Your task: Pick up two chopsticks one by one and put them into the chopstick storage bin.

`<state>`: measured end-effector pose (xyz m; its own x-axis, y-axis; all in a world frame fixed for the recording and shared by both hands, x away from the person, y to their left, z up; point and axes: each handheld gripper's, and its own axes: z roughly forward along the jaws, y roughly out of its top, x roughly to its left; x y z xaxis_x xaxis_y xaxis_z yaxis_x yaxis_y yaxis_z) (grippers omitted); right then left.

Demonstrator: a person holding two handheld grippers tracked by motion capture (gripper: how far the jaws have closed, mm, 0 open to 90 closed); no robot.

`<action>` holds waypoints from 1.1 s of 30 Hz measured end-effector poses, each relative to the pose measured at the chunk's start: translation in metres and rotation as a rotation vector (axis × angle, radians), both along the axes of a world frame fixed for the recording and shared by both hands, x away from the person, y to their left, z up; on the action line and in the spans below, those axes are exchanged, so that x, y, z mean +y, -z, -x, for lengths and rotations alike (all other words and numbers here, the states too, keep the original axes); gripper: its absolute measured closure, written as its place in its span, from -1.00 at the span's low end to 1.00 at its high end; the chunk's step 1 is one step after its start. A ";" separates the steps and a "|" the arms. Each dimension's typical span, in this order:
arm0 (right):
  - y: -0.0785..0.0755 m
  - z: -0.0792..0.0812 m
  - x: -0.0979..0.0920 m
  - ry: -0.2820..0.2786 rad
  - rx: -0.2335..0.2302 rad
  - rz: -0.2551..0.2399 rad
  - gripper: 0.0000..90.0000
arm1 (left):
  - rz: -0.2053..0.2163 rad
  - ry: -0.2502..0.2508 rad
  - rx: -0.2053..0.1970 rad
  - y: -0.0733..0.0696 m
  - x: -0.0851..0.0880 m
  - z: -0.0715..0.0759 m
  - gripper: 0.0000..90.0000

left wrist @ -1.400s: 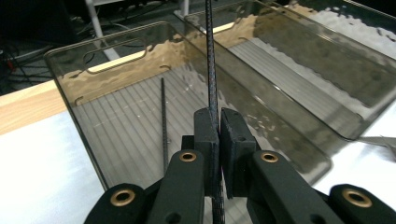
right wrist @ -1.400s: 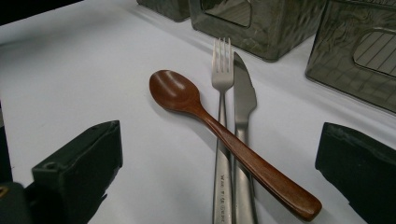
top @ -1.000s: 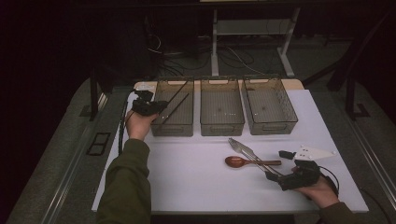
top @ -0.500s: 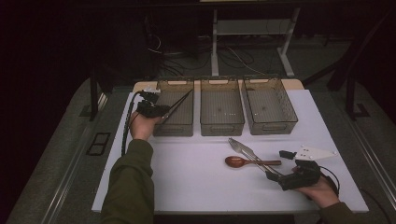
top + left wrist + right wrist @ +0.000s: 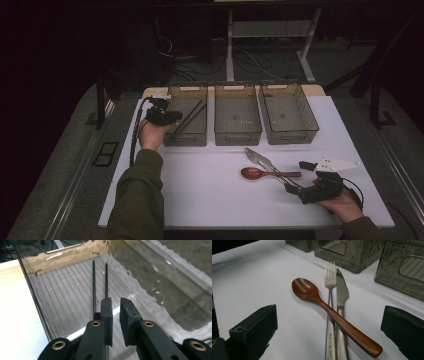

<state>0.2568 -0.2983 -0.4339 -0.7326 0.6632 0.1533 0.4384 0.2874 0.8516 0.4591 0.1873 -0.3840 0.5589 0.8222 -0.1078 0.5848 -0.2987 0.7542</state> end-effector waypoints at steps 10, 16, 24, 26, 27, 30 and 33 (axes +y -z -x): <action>0.000 -0.001 0.000 0.003 0.004 0.003 -1.00 | 0.021 0.052 -0.033 -0.013 -0.003 0.012 0.46; 0.000 -0.001 -0.001 0.008 0.004 0.002 -1.00 | 0.029 0.106 -0.049 -0.023 -0.008 0.025 0.17; 0.000 0.001 -0.003 0.015 0.005 0.002 -1.00 | 0.060 0.175 -0.074 -0.026 -0.015 0.050 -0.03; 0.000 0.002 -0.003 0.015 0.006 0.003 -1.00 | 0.067 0.192 -0.084 -0.027 -0.016 0.057 -0.05; 0.000 0.002 -0.003 0.015 0.007 0.004 -1.00 | 0.063 0.203 -0.096 -0.027 -0.017 0.060 -0.06; 0.000 0.002 -0.003 0.016 0.006 0.005 -1.00 | 0.074 0.220 -0.106 -0.028 -0.019 0.070 -0.07; 0.000 0.003 -0.004 0.017 0.005 0.004 -1.00 | 0.071 0.234 -0.108 -0.027 -0.020 0.079 -0.09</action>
<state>0.2543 -0.3018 -0.4340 -0.7202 0.6765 0.1538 0.4473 0.2832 0.8484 0.3804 0.1669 -0.3572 0.7440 0.6621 -0.0898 0.4212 -0.3605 0.8322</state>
